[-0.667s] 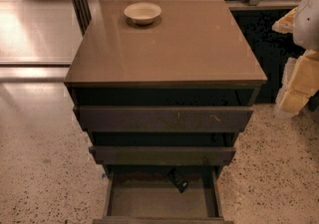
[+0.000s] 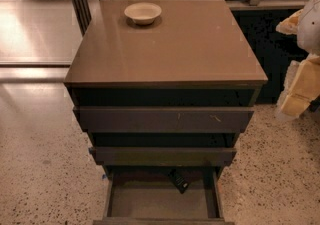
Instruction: Pick rxbar chocolate from bottom drawer and place on counter
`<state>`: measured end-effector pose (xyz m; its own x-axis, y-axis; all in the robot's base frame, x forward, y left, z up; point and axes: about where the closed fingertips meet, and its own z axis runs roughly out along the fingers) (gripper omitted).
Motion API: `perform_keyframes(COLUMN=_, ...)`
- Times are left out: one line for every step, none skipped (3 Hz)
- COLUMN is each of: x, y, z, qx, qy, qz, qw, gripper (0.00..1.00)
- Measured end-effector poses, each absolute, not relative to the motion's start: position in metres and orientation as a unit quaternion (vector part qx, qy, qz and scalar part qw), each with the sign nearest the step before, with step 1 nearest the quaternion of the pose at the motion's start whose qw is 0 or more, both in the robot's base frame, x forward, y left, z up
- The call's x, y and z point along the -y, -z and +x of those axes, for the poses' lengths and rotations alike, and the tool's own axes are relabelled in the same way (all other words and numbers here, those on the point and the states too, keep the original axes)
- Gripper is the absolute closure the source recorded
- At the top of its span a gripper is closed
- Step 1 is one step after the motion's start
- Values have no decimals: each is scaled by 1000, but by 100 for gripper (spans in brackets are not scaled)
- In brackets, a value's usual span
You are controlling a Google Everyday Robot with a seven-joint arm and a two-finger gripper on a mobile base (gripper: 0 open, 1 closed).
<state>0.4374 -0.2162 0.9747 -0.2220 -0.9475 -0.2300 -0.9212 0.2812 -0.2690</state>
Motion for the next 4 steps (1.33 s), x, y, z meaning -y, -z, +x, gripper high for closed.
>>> perform_keyframes(x=213, y=-957, z=420, qx=-799, qy=17, qz=-562, qw=214, gripper=0)
perform_keyframes(x=220, y=-897, z=396, qx=-838, qy=-30, qz=-489, qw=241, gripper=0)
perform_keyframes(x=218, y=-823, z=383, qx=-864, qy=-75, qz=-429, qw=252, gripper=0)
perform_keyframes(x=223, y=-771, z=404, qx=-879, qy=-79, qz=-383, qw=271, gripper=0)
